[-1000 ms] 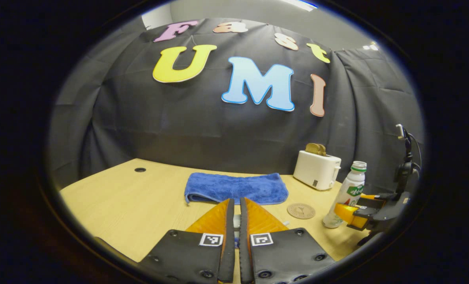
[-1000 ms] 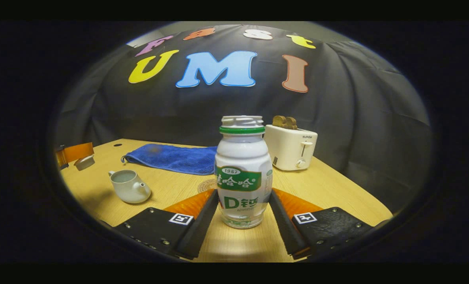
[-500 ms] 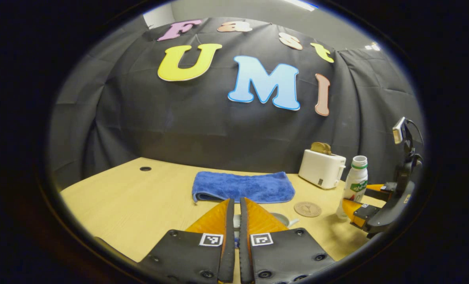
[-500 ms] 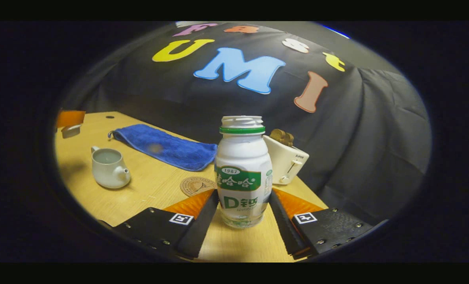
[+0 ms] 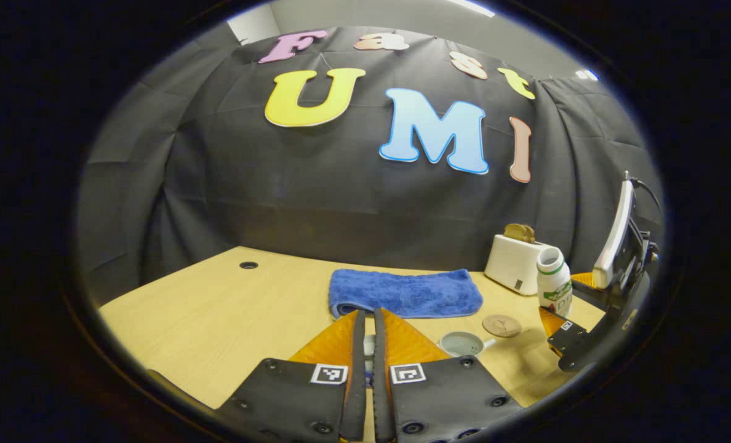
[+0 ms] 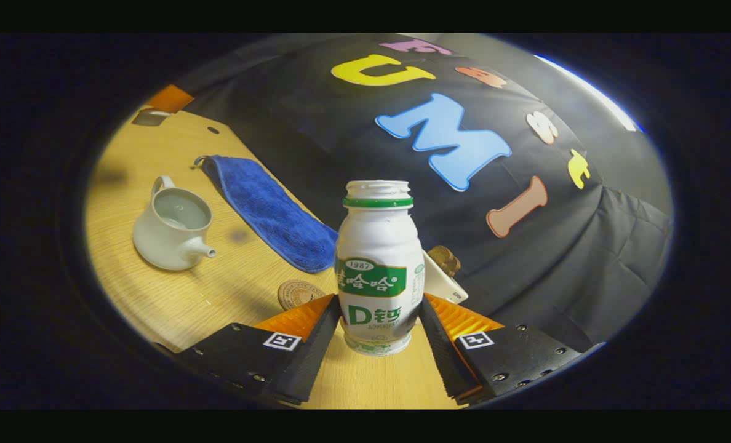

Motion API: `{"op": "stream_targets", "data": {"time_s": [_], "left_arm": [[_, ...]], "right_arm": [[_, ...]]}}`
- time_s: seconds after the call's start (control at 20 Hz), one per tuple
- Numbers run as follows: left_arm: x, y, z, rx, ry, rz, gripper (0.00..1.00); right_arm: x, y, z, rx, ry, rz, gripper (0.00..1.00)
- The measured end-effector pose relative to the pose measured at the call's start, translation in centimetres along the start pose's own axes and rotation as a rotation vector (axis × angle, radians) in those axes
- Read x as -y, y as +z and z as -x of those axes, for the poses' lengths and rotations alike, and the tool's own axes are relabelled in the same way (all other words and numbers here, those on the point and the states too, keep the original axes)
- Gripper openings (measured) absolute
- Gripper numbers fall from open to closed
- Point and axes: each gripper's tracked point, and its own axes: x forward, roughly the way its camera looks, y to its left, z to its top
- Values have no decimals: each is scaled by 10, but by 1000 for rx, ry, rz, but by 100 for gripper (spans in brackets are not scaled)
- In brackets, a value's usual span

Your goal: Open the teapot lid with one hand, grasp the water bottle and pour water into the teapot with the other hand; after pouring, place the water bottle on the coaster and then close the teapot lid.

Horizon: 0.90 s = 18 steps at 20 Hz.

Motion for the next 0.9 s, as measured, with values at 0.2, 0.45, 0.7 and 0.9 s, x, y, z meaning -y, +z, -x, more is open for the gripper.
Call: {"op": "stream_targets", "data": {"time_s": [0.2,0.45,0.7,0.9], "left_arm": [[-20,4,2,0,24,3,11],[-32,9,5,4,39,20,15],[-32,9,6,4,34,13,15],[-34,10,7,4,34,9,15]], "right_arm": [[-6,17,-2,35,-28,161,78],[-4,28,1,76,-69,334,78],[-9,33,-7,105,-79,468,78],[-6,35,-8,122,-84,546,77]]}}
